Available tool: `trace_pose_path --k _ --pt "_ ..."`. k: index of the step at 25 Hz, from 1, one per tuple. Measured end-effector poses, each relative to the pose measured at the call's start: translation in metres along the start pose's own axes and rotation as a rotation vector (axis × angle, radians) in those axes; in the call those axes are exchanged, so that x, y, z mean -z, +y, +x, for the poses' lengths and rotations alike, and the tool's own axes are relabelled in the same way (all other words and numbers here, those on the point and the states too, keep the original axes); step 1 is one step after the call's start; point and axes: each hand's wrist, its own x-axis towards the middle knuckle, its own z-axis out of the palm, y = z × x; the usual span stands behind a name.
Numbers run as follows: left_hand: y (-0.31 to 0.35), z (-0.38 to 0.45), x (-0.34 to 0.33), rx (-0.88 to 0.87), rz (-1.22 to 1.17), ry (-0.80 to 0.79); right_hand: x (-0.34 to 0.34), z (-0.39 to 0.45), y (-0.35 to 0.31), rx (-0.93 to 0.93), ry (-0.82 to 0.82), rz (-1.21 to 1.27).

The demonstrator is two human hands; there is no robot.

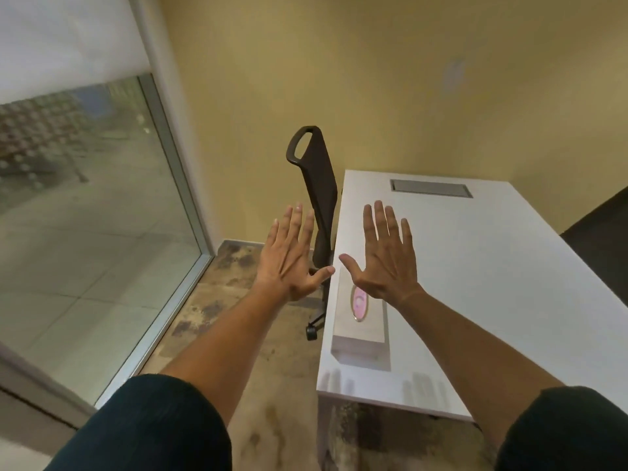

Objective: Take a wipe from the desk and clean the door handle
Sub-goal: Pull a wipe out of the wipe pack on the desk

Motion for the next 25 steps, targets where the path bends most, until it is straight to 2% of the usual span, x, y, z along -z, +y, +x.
trace_pose_path --k 13,23,25 --pt "0.031 0.043 -0.128 -0.215 -0.119 -0.282 -0.113 -0.024 0.022 -0.122 -0.321 0.005" --pt "0.056 0.049 -0.197 -0.336 -0.165 -0.442 -0.164 -0.039 0.017 -0.163 -0.524 0.173" --pt "0.062 0.048 -0.205 -0.333 -0.179 -0.462 -0.169 -0.036 0.017 -0.175 -0.508 0.242"
